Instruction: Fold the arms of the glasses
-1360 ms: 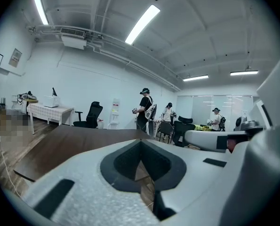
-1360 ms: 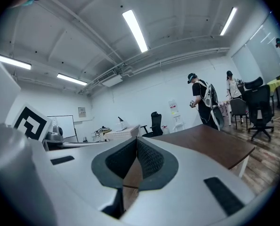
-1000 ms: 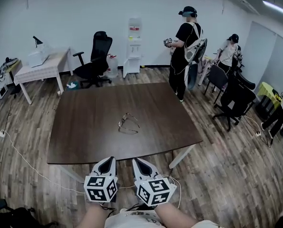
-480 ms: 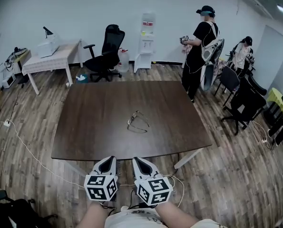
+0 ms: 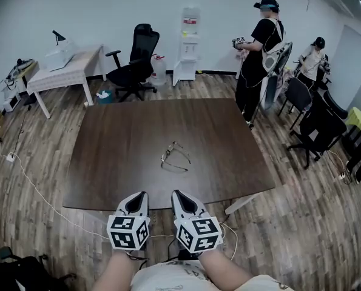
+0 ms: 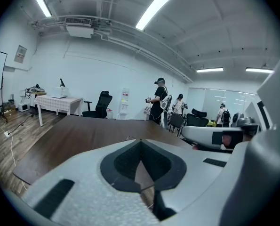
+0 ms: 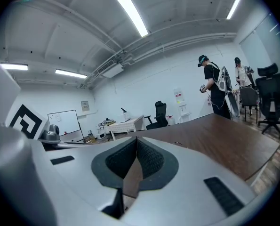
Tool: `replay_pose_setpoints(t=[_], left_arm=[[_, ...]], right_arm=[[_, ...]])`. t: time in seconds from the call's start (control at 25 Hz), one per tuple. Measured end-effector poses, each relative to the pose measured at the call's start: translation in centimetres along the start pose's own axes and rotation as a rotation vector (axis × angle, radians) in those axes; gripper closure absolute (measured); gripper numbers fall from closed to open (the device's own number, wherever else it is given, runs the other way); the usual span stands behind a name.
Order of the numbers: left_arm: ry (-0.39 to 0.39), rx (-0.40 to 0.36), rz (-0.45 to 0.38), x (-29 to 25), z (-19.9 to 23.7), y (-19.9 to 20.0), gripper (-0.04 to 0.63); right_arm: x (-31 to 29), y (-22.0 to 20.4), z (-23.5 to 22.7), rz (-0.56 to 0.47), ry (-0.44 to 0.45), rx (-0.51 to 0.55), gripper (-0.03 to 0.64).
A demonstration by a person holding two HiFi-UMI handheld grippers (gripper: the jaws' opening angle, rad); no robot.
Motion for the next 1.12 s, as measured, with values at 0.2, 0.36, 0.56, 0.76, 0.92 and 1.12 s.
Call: replay_pose_setpoints(t=[0.2,0.36,0.56,0.76,0.92,1.12], left_arm=[[-0.007,-0.016,0.022,-3.8,0.4,1.2,0.581],[-0.014,-0.03,0.04,-7.3,0.2,1.9,0.581],[-0.016,-0.041,0.068,-12.0,0.0,2.5,0.581],[-0.016,-0.045,0.107,-16.4,-0.2,2.3,0.581],[-0.004,-0.055,0.145,-20.1,-0.3,1.9,0.581],[0.005,-0.092,0.203,-25.0,0.4,1.5,0.581]], right_arm=[[-2.5,1.1,-2.7,0.005,-0.015,-0.005,0.601],[-4.8,2.0,-5.5,0.018,-0.026,-0.01,0.601],[-7.4,2.8,-9.5,0.038,-0.049,-0.017,0.601],[-9.7,2.7,-12.9,0.079,-0.044,-0.02,0.601],[-11.7,2.7,-15.3,0.119,-0.033,-0.008,0.601],[-14.3,2.6,-18.8,0.168,-0.029,-0.011,0.601]])
Point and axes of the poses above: the fingertips, and each gripper's own axes: x backward along the fingers, z to its left, y out of its top, the point moved 2 cm from there along x, backward along the fingers, and after that the axes turned 3 degrees about -x, right-handed, at the moved point
